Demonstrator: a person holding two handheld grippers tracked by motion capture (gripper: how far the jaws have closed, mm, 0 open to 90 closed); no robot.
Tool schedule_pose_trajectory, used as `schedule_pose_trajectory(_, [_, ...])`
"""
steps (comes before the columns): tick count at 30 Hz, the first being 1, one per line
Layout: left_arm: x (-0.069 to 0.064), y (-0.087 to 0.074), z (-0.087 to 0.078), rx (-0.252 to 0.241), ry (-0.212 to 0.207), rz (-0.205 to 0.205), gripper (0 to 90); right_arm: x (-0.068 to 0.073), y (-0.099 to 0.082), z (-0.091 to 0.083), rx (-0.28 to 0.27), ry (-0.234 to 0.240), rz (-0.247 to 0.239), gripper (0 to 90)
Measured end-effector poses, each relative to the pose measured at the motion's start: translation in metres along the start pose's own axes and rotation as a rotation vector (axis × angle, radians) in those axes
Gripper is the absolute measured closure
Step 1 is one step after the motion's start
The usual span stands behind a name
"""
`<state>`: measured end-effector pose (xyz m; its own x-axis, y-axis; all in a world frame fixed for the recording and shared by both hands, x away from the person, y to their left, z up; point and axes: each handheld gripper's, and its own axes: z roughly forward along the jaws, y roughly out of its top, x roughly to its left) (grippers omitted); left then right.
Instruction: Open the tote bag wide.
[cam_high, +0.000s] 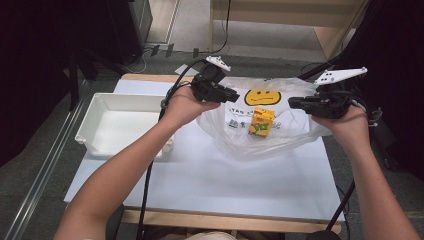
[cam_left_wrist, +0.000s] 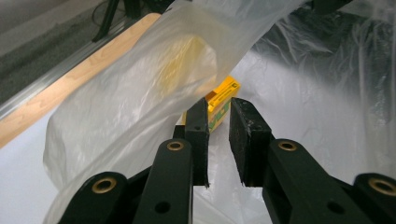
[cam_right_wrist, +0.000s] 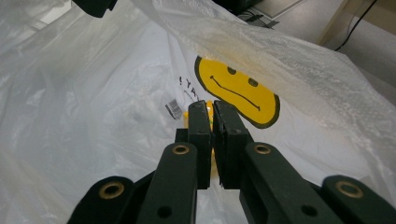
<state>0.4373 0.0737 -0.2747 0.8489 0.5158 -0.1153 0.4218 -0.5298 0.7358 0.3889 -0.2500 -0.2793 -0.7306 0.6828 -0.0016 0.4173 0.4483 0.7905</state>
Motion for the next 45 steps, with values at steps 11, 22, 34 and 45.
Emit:
schedule_pose_trajectory(11, [0.025,-0.004,0.018,0.006,0.044,-0.072,79.3,-0.016,-0.009,0.014,0.006,-0.025,0.074,85.7])
schedule_pose_trajectory(22, [0.04,-0.008,0.033,0.021,0.068,-0.118,78.4,-0.027,-0.019,0.026,0.032,-0.059,0.124,85.8])
schedule_pose_trajectory(34, [0.039,-0.018,0.053,0.038,0.086,-0.126,77.7,-0.032,-0.034,0.04,0.062,-0.126,0.171,90.0])
schedule_pose_trajectory(45, [0.055,-0.025,0.054,0.054,0.132,-0.167,77.8,-0.039,-0.049,0.046,0.088,-0.195,0.228,90.0])
